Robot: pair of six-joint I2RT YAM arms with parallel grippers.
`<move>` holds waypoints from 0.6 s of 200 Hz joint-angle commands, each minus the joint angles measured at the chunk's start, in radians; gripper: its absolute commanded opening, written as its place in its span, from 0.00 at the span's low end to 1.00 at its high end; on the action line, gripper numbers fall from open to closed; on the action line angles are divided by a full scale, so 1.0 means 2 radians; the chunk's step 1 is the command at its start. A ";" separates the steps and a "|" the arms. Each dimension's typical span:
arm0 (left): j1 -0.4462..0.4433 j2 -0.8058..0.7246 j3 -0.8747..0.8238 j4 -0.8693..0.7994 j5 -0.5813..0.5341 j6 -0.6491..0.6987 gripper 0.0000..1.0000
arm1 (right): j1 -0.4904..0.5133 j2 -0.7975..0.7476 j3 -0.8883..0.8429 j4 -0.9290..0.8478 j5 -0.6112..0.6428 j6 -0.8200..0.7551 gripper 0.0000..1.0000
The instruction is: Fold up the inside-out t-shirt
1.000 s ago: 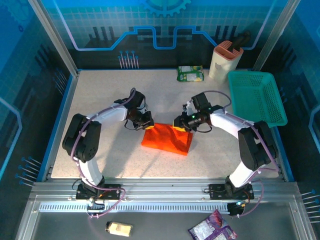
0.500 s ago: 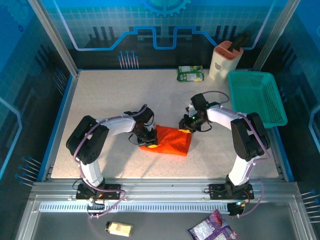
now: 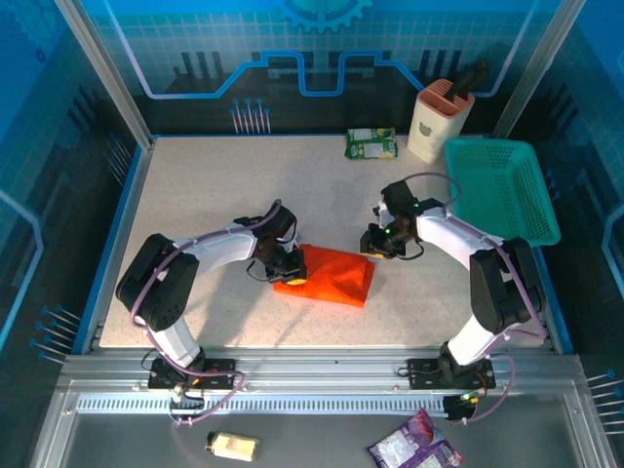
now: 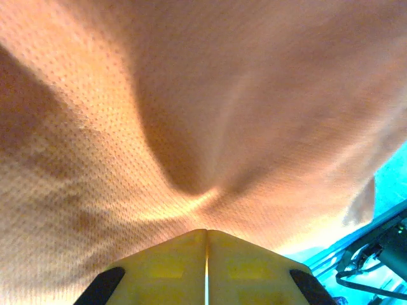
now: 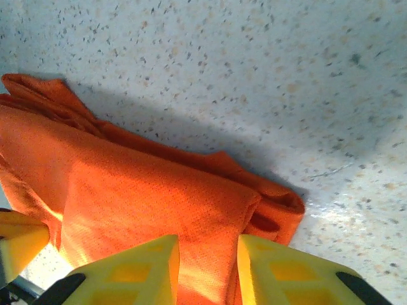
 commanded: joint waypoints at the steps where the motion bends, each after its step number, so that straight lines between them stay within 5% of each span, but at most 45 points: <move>1: 0.012 -0.025 0.027 -0.040 -0.053 -0.012 0.10 | 0.011 0.012 -0.017 0.001 -0.017 0.009 0.32; 64: 0.085 0.010 0.046 -0.047 -0.070 0.009 0.07 | 0.018 0.036 -0.034 0.028 -0.036 0.019 0.31; 120: 0.091 0.074 0.052 -0.034 -0.052 0.019 0.04 | 0.026 0.035 -0.028 0.023 -0.033 0.023 0.12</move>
